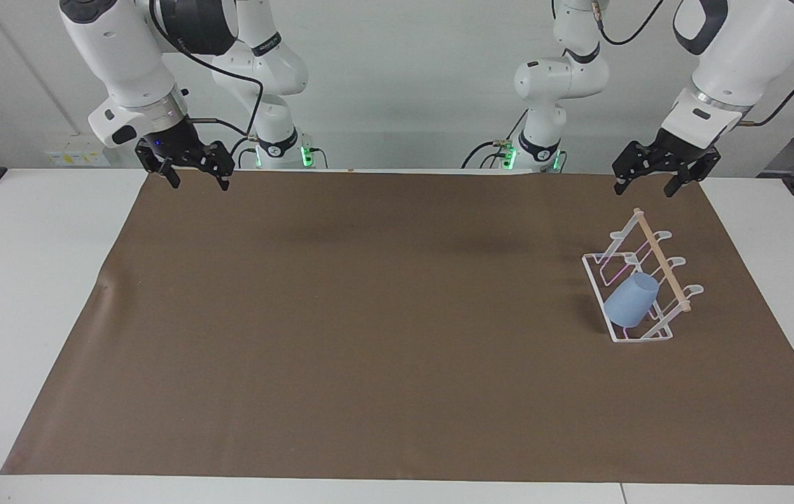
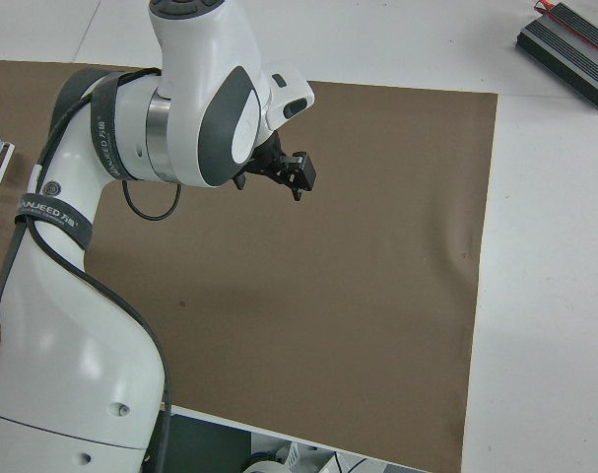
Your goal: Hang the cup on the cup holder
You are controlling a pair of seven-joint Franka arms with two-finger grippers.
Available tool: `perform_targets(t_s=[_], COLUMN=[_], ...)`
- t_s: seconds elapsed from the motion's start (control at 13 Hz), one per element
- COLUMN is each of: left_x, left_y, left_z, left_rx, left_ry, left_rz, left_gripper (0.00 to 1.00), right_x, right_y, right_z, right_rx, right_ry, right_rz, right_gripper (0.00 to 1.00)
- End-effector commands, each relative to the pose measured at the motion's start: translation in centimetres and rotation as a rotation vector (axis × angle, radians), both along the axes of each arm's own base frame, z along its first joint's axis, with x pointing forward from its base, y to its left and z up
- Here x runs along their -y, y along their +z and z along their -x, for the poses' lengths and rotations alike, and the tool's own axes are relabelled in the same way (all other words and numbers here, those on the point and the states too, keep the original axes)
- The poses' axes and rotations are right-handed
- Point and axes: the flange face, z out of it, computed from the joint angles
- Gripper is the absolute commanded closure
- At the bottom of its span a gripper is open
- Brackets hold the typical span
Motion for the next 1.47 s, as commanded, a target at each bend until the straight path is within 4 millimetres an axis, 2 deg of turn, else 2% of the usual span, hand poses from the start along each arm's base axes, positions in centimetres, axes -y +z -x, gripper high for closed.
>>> perform_targets(t_s=[0.0, 0.54, 0.69, 0.85, 1.39], left_x=[-0.5, -0.7, 0.0, 0.1, -0.1], left_y=[0.0, 0.1, 1.5, 1.8, 1.2], left_z=[1.1, 1.1, 1.4, 1.5, 1.8], left_rx=[0.002, 0.002, -0.009, -0.028, -0.032], left_ry=[0.014, -0.020, -0.030, -0.035, -0.031], left_rz=[0.006, 0.006, 0.004, -0.004, -0.007], left_gripper=[0.00, 0.00, 0.00, 0.00, 0.00], right_x=[0.3, 0.3, 0.3, 0.3, 0.3], right_y=[0.3, 0.3, 0.3, 0.3, 0.3], right_z=[0.3, 0.3, 0.3, 0.3, 0.3], right_rx=[0.010, 0.010, 0.010, 0.010, 0.010], right_ry=[0.003, 0.003, 0.003, 0.003, 0.003], right_rz=[0.003, 0.003, 0.003, 0.003, 0.003], right_gripper=[0.00, 0.00, 0.00, 0.00, 0.00])
